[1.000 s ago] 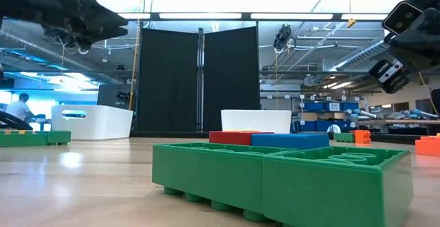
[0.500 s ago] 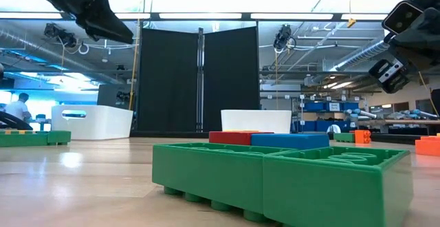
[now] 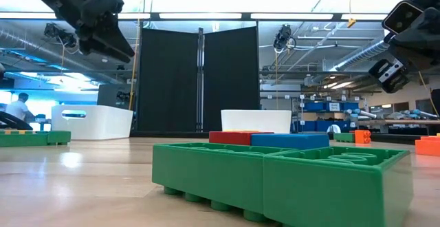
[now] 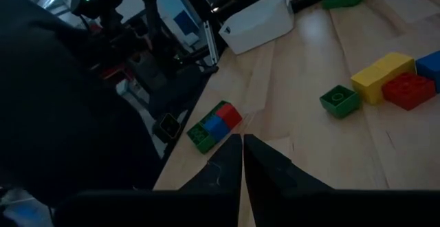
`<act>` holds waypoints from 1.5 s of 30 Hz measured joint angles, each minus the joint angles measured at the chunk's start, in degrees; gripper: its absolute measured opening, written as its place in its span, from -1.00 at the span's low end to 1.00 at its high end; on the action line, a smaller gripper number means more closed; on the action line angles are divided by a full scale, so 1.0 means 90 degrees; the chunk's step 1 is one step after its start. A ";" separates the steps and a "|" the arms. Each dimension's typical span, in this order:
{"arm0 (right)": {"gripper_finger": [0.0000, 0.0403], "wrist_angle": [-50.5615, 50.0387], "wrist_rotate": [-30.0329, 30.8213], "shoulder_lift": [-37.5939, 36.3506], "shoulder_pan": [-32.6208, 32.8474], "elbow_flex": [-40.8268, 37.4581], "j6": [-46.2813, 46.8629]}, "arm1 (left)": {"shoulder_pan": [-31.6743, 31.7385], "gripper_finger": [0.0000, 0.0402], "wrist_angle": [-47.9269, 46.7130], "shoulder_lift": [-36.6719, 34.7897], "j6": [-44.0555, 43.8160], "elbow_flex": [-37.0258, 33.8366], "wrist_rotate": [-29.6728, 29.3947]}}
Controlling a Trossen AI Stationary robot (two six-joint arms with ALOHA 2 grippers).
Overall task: Sort blocks by size
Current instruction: Put the green 8 stud game piece into the top right white bin
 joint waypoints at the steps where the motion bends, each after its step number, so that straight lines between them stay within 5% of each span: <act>1: -0.86 -0.0002 0.0000 0.0002 -0.0001 0.0000 0.0001 | 0.0000 -0.01 -0.0022 0.0000 -0.0078 0.0000 -0.0002; 20: -0.86 0.0002 0.0000 0.0000 -0.0001 0.0000 -0.0001 | 0.0000 0.85 0.0062 0.0022 -0.0024 0.0000 -0.0060; 33: -0.86 0.0002 0.0000 0.0001 0.0000 0.0000 0.0000 | 0.0000 0.87 0.0581 0.0022 -0.0188 0.0000 0.0000; 40: -0.86 0.0002 0.0000 0.0000 0.0000 0.0000 -0.0001 | 0.0005 0.87 -0.0020 0.0293 -0.0720 0.0001 -0.0235; 45: -0.86 0.0002 0.0000 0.0000 0.0001 0.0000 -0.0001 | 0.0022 0.87 -0.0811 0.0797 -0.1133 0.0000 0.0343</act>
